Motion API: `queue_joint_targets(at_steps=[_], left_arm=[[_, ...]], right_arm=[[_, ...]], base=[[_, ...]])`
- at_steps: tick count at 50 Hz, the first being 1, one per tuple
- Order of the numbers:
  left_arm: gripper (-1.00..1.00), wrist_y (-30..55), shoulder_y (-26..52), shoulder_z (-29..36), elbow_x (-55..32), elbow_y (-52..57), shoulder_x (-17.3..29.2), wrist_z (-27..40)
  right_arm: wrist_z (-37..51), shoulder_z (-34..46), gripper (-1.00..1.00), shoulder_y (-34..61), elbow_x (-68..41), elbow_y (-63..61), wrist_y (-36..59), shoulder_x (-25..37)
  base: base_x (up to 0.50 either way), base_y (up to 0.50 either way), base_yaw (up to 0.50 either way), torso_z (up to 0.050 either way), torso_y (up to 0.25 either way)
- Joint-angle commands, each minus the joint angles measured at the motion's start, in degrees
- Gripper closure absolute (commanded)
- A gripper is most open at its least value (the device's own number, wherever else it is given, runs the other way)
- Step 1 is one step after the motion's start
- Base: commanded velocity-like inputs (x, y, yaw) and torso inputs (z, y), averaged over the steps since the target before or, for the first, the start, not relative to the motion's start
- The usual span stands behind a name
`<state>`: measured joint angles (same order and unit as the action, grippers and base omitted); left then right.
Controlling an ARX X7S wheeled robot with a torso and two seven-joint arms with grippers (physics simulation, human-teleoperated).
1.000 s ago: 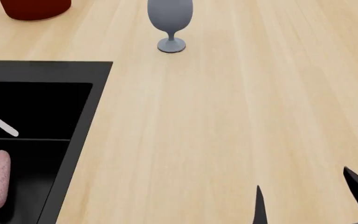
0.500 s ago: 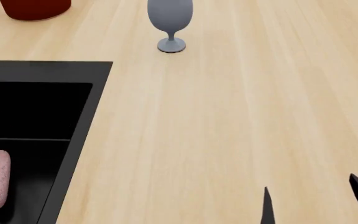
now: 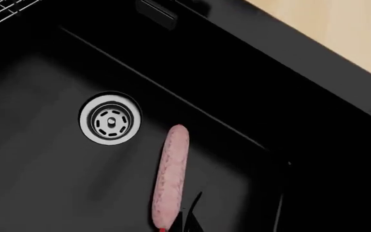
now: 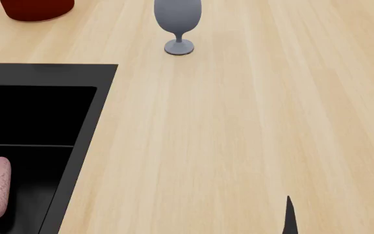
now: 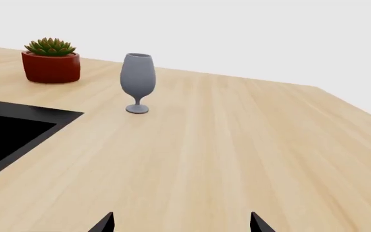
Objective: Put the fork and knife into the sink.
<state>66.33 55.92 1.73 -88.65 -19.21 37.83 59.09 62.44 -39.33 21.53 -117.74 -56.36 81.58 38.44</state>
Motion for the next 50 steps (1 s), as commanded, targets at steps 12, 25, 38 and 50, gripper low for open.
queue_joint_targets(at_steps=[12,25,38,50], left_arm=[[1.0,-3.29,4.47,7.1,11.57,-13.38,-2.97,-8.8],[1.0,-4.67,5.59,9.59,14.51,-18.66,-3.91,-11.91],[1.0,-5.88,5.97,9.77,15.41,-21.7,-3.98,-12.44],[1.0,-8.24,7.76,12.11,18.58,-27.85,-4.97,-16.51]], right_arm=[[-3.04,-3.31,-1.0,-1.69,2.43,0.43,0.5,-2.01],[-4.74,-4.17,-1.0,-2.26,4.07,0.25,1.73,-3.03],[-4.25,-3.14,-1.0,-2.53,4.45,0.14,0.71,-2.7],[-5.17,-3.78,-1.0,-3.12,5.06,-0.09,0.93,-2.92]], base=[[0.0,0.0,0.0,0.0,0.0],[0.0,0.0,0.0,0.0,0.0],[0.0,0.0,0.0,0.0,0.0],[0.0,0.0,0.0,0.0,0.0]])
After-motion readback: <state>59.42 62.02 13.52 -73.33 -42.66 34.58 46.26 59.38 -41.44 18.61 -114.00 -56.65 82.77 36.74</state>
